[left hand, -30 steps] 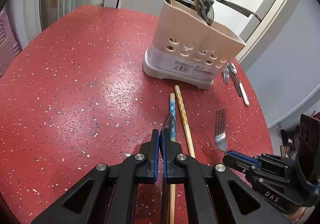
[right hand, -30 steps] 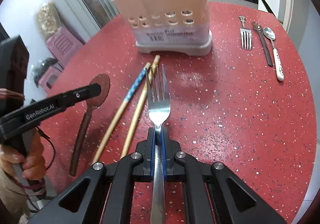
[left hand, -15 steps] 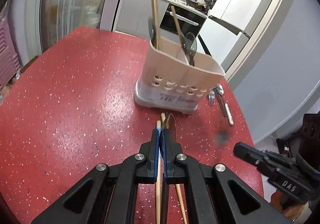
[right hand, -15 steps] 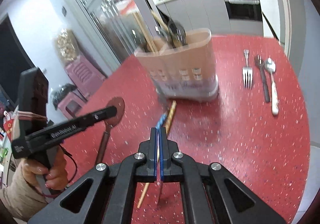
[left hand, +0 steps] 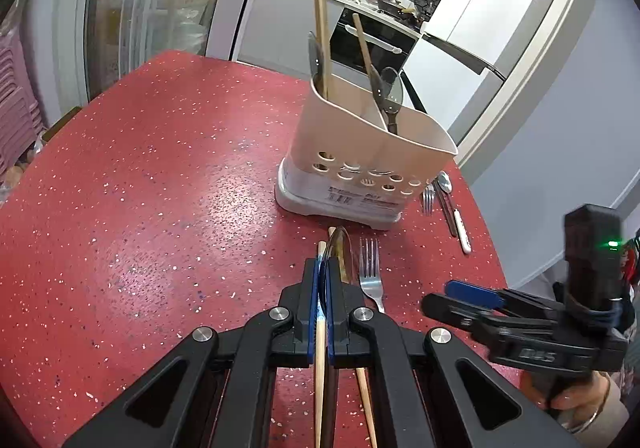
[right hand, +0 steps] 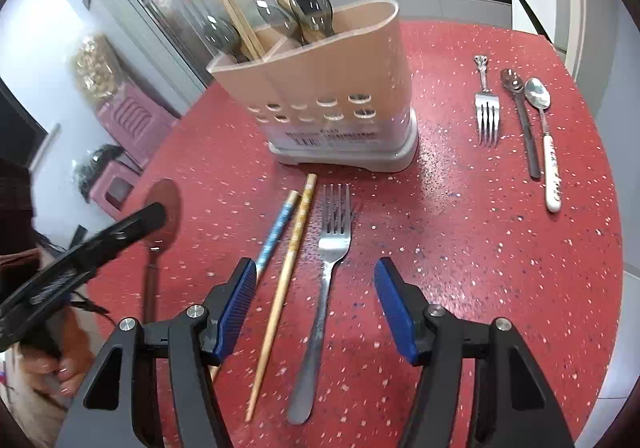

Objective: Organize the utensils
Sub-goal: 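Lift and carry the fork and spoon over the beige holder with both tools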

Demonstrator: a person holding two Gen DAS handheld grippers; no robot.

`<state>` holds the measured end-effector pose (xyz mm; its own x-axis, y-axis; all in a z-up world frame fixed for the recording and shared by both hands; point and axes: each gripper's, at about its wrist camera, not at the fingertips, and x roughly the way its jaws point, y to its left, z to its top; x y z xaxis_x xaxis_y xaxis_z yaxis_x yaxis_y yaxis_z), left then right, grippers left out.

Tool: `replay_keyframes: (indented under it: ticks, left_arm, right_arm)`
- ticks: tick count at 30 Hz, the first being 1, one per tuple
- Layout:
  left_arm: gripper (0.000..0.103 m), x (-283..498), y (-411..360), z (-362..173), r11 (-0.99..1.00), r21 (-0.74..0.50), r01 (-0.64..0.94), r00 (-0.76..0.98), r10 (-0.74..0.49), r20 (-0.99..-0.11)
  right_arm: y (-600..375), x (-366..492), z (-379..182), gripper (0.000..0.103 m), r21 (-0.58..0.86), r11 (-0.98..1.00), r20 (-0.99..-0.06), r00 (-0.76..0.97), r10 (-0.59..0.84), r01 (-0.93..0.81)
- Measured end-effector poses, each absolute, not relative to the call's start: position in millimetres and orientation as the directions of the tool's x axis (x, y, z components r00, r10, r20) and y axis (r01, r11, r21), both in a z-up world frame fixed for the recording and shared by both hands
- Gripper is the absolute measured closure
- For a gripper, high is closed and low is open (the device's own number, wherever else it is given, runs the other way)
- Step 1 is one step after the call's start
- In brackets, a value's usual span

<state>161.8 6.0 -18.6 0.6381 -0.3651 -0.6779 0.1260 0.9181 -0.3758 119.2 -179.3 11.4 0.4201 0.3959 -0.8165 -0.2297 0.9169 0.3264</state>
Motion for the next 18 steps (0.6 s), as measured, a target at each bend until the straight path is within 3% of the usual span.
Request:
replay_keyframes:
  ticks: [1,4,11,12,13,18]
  left_arm:
    - [0.075,161.6,7.1,-19.1,0.918,-0.377,0.124,0.637,-0.365,-0.679]
    - [0.075,159.8,12.0,-20.7,0.917,-0.382,0.117,0.638,-0.364,-0.678]
    - [0.075,157.6,20.0,-25.1,0.916,-0.388,0.105,0.641,-0.361,-0.678]
    - [0.075,157.6,21.0,-25.8,0.914,-0.392,0.103,0.640,-0.362,-0.677]
    - [0.075,157.1,21.1,-25.9,0.914,-0.394,0.101,0.642,-0.362,-0.676]
    - [0.075,153.6,25.6,-21.3,0.911,-0.400,0.099,0.655,-0.362,-0.663]
  right_arm:
    - [-173.9,124.9,5.9,0.041,0.290,0.931,-0.842,0.404,0.358,-0.220]
    - [-160.6,138.3,-12.0,0.061,0.241,0.949,-0.894,0.333,0.298,-0.204]
    - [-121.9,140.3,-29.9,0.074,0.057,0.964,-0.953,0.273,0.130,-0.260]
    - [-117.1,139.3,-30.0,0.081,0.018,0.962,-0.955,0.279,0.097,-0.273]
    - [-112.3,137.6,-30.1,0.094,0.003,0.955,-0.955,0.282,0.091,-0.297]
    - [-119.6,133.1,-26.9,0.097,0.086,0.955,-0.938,0.299,0.173,-0.283]
